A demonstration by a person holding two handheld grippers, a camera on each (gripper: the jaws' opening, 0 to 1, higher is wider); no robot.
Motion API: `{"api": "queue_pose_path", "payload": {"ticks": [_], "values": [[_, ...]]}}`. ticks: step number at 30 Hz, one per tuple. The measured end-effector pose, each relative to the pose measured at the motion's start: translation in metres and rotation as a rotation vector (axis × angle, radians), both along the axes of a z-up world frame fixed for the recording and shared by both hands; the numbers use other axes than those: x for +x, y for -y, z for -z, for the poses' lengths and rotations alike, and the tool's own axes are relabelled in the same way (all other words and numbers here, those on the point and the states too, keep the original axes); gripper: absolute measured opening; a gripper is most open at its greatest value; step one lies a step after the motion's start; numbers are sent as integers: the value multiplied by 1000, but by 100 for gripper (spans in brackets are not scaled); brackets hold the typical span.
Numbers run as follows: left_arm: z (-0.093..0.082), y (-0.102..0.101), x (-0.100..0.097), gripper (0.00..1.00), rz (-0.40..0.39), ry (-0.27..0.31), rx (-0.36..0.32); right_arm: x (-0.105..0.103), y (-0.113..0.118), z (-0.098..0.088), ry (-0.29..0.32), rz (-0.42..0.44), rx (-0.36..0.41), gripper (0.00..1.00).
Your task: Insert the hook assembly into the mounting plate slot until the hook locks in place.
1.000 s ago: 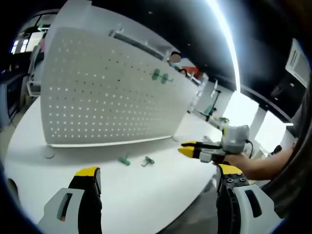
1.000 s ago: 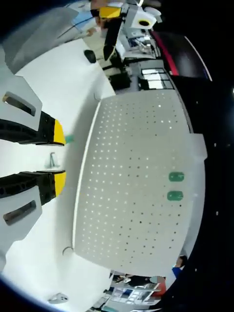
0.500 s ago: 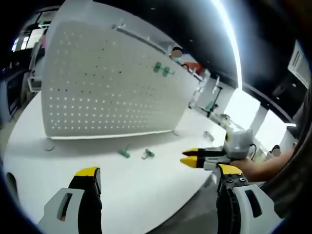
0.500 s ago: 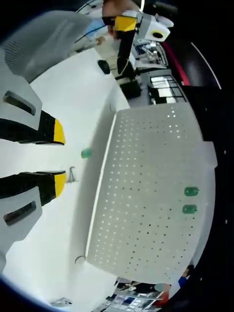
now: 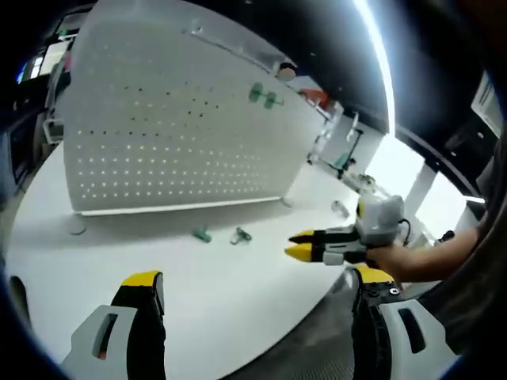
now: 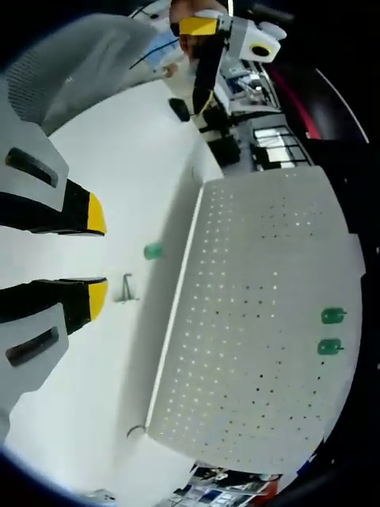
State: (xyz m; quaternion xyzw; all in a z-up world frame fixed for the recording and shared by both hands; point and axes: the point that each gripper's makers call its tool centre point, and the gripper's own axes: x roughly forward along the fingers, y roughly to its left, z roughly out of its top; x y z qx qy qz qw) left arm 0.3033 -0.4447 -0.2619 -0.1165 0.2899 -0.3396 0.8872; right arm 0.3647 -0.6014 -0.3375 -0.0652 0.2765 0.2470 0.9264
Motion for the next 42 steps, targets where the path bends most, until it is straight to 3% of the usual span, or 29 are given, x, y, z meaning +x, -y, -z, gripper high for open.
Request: {"api": "queue_pose_path", "payload": {"ticks": [5, 14, 19, 35, 42], "values": [[8, -4, -4, 100, 13, -13, 41, 20, -1, 10, -21, 8, 5, 19], [13, -14, -3, 100, -11, -33, 47, 59, 1, 27, -41, 10, -37, 19], [15, -15, -2, 100, -13, -41, 48, 74, 4, 45, -115, 3, -54, 20], [21, -21, 1, 100, -26, -63, 49, 94, 5, 81, -196, -39, -181, 16], [21, -23, 3, 100, -28, -68, 50, 99, 11, 91, -227, -43, -217, 8]]}}
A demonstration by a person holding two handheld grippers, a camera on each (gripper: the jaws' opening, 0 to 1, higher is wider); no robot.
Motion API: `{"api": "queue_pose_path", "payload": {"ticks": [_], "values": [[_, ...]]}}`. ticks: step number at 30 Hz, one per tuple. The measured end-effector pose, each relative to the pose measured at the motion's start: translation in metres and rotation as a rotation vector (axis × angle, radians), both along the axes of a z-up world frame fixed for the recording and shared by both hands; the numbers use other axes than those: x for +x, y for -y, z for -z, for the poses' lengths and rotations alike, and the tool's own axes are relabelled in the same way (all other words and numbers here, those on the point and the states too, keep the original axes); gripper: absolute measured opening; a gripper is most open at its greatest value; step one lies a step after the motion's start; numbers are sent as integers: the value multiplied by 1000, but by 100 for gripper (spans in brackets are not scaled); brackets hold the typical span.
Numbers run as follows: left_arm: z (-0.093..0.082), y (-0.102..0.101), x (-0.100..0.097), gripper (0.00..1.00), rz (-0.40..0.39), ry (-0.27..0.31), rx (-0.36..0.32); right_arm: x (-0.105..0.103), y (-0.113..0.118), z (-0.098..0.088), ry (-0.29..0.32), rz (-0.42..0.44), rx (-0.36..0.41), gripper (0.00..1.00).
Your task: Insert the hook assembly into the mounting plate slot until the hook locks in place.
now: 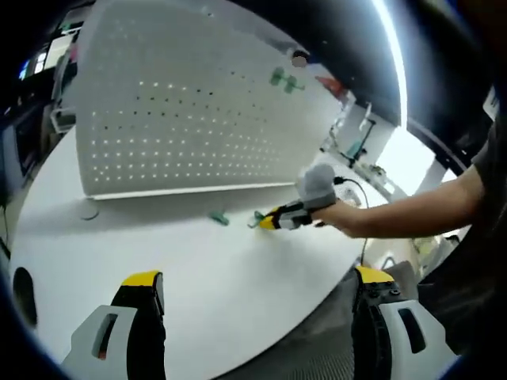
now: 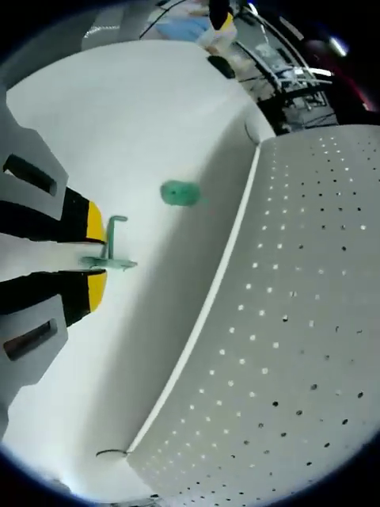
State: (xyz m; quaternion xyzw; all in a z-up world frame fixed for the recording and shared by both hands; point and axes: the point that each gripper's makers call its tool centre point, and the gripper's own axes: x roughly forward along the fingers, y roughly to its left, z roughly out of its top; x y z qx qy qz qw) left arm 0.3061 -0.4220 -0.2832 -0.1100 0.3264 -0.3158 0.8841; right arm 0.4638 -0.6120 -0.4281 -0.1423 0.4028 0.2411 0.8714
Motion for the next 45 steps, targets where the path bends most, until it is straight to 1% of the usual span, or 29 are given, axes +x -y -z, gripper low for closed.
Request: {"api": "queue_pose_path", "payload": {"ticks": [2, 5, 7, 10, 14, 18, 21, 25, 27, 30, 33, 35, 36, 39, 40, 41, 44, 45], "values": [[1, -1, 0, 100, 0, -2, 1, 1, 2, 0, 5, -7, -16, 4], [0, -1, 1, 100, 1, -3, 1, 2, 3, 0, 8, -7, -14, 2], [0, 0, 2, 100, 2, -1, 0, 1, 4, 0, -5, 16, 10, 1], [-2, 1, 3, 100, 5, 3, -1, 0, 7, -3, 12, 31, 21, 1], [-4, 3, 3, 100, 8, 7, -6, 0, 8, -13, 29, 66, 72, 1], [-7, 5, 3, 100, 12, 14, -9, 3, 10, -33, 70, 106, 125, 1], [-10, 6, 3, 100, 14, 22, -11, 7, 11, -47, 101, 115, 146, 1], [-14, 5, 5, 100, 11, 34, -14, 11, 11, -71, 146, 110, 170, 1], [-18, 3, 6, 100, 8, 43, -18, 12, 11, -80, 172, 99, 165, 1], [-22, 1, 7, 100, 7, 54, -17, 9, 10, -89, 181, 98, 191, 1], [-27, -2, 8, 100, 4, 65, -24, 3, 3, -100, 188, 81, 229, 1], [-31, -2, 9, 100, 2, 70, -47, -2, -2, -104, 185, 63, 252, 1], [-34, -2, 10, 100, 0, 71, -58, -5, -6, -106, 184, 53, 279, 1], [-35, -3, 11, 98, -7, 67, -62, -13, -9, -105, 166, 40, 292, 1], [-37, -4, 13, 98, -12, 82, -58, -18, -11, -106, 158, 36, 311, 1], [-37, -5, 14, 98, -13, 81, -57, -21, -12, -108, 156, 36, 326, 1], [-36, -7, 15, 97, -13, 83, -52, -35, -19, -121, 148, 28, 394, 1], [-35, -7, 15, 96, -7, 81, -52, -40, -22, -124, 145, 20, 405, 1]]}}
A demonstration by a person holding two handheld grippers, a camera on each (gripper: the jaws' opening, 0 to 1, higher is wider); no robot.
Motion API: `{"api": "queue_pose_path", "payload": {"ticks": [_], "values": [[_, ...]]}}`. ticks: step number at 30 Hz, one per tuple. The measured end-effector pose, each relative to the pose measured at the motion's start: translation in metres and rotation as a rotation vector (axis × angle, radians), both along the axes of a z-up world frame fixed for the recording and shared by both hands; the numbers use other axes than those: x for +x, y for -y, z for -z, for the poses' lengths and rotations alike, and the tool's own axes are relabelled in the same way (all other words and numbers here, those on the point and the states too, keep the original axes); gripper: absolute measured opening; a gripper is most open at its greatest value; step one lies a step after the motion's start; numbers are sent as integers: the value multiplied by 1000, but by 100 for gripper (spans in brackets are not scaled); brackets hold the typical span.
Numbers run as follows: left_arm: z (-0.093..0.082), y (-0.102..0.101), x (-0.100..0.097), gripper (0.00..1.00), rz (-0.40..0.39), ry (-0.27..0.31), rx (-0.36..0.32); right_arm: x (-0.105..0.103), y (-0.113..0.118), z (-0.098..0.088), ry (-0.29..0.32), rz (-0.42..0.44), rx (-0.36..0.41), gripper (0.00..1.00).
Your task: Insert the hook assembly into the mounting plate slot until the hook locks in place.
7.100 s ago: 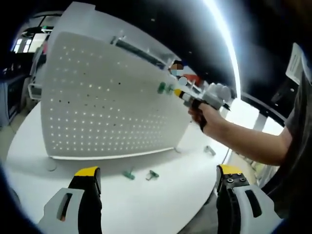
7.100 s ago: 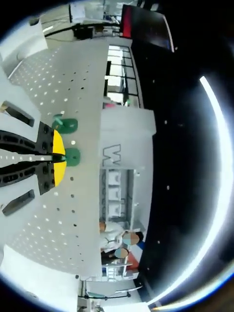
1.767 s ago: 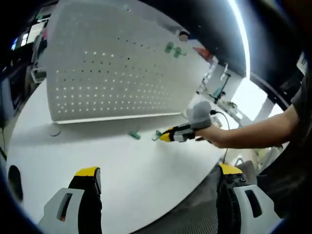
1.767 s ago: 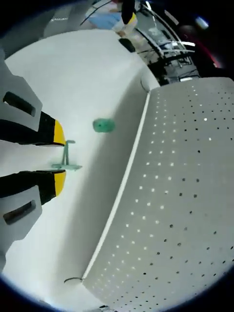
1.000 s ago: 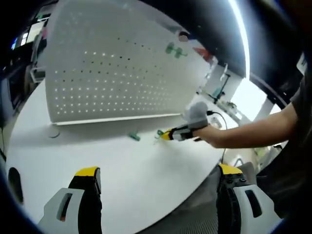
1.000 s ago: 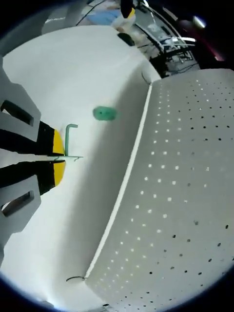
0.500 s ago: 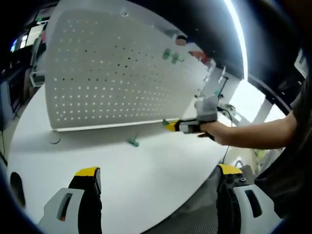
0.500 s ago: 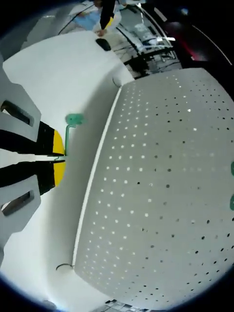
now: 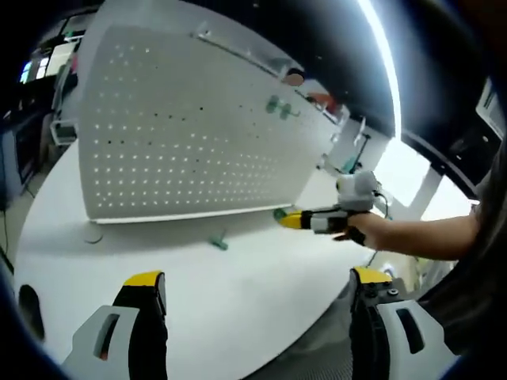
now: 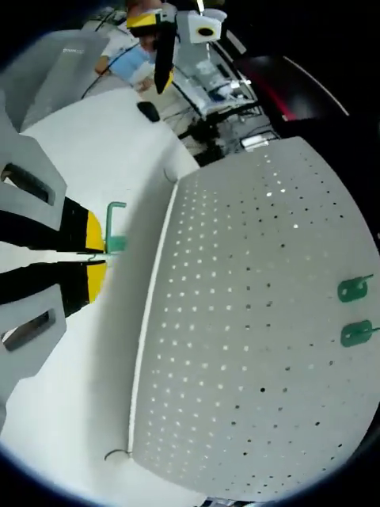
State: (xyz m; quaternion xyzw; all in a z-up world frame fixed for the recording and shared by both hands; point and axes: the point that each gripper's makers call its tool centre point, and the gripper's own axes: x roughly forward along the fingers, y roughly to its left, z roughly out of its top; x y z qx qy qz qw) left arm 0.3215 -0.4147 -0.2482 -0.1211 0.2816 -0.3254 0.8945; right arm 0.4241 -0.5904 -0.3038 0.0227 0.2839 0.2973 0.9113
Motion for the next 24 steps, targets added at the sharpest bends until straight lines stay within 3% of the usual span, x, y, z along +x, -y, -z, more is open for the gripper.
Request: {"api": "queue_pose_path", "payload": {"ticks": [5, 8, 11, 13, 18, 21, 24], "values": [[-1, 4, 4, 88, 21, -23, -55, -28, -27, -25, -28, -75, 194, 1], [-13, 9, 9, 84, 32, -9, -108, -45, -42, -38, -12, -157, 242, 1], [-17, 13, 13, 83, 53, 14, -76, -59, -52, -40, -24, -210, 243, 1], [-19, 15, 16, 82, 64, 19, -76, -68, -62, -47, -46, -240, 316, 1], [-29, 24, 20, 73, 98, 19, -151, -88, -84, -73, -66, -322, 519, 1], [-37, 30, 19, 69, 122, 15, -202, -97, -92, -86, -65, -366, 608, 1], [-45, 39, 15, 62, 162, 3, -268, -104, -97, -93, -74, -401, 647, 1]]}}
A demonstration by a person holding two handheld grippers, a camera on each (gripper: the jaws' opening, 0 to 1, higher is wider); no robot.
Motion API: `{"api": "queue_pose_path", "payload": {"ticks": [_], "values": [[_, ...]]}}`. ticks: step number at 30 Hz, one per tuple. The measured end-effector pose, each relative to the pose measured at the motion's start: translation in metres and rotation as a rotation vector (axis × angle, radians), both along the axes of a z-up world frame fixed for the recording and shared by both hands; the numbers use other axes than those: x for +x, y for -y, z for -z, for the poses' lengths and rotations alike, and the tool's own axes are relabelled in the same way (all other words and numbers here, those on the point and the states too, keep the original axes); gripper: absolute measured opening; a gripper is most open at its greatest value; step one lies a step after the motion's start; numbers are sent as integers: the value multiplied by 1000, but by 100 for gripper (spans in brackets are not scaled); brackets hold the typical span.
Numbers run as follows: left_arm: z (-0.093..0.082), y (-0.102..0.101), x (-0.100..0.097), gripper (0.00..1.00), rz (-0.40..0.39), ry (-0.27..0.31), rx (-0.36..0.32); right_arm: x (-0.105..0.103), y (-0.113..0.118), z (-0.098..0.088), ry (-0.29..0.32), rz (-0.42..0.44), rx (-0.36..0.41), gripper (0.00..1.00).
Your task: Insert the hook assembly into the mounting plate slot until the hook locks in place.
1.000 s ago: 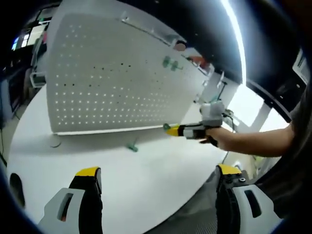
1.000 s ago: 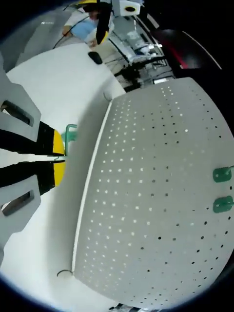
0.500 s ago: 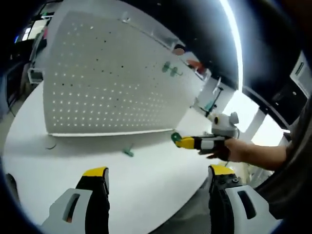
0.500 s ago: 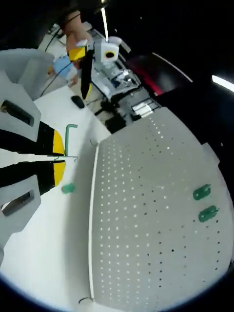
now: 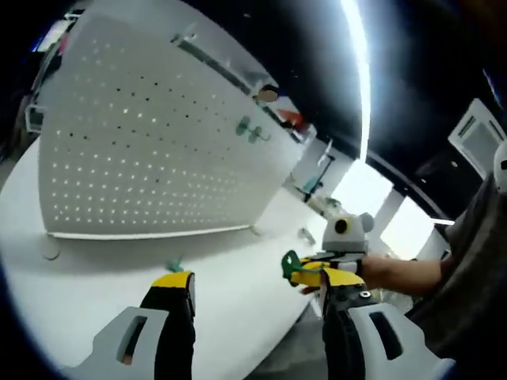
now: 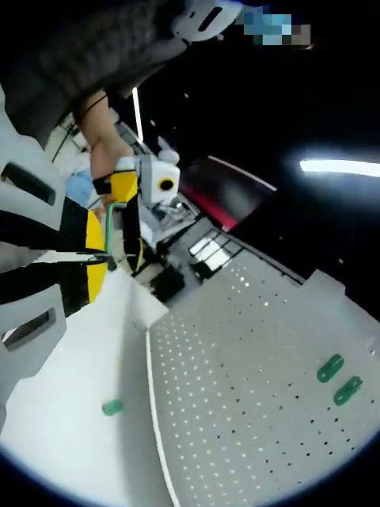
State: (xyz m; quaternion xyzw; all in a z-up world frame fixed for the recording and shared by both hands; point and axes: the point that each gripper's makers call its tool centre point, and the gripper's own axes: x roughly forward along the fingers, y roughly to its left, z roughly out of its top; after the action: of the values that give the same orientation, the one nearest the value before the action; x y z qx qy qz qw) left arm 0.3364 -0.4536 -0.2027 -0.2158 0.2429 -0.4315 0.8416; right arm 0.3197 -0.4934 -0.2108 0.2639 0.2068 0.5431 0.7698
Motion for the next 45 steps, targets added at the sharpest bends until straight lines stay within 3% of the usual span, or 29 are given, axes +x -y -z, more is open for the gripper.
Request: {"api": "queue_pose_path", "payload": {"ticks": [4, 7, 9, 17, 20, 22, 26, 29, 33, 45], "values": [[-8, 7, -4, 53, 31, -3, -54, -7, -7, -6, -1, -39, 30, 1], [-25, 16, -11, 43, 85, -28, -198, -11, -12, -12, -4, -58, 75, 1], [-29, 20, -16, 36, 114, -53, -239, -13, -15, -21, 3, -73, 123, 1], [-37, 28, -28, 26, 172, -39, -267, -27, -29, -35, 7, -166, 182, 1], [-48, 34, -38, 15, 226, -36, -322, -30, -30, -38, 12, -181, 200, 1], [-48, 32, -36, 6, 217, -28, -308, -37, -31, -47, 27, -219, 248, 1], [-54, 32, -42, 5, 251, -27, -328, -41, -31, -50, 14, -236, 263, 1], [-55, 34, -42, 3, 247, -4, -306, -42, -31, -51, 16, -238, 267, 2], [-56, 37, -41, 2, 245, 59, -268, -39, -31, -50, 35, -222, 249, 3], [-60, 39, -39, 1, 240, 87, -238, -37, -29, -52, 23, -224, 221, 5]]}}
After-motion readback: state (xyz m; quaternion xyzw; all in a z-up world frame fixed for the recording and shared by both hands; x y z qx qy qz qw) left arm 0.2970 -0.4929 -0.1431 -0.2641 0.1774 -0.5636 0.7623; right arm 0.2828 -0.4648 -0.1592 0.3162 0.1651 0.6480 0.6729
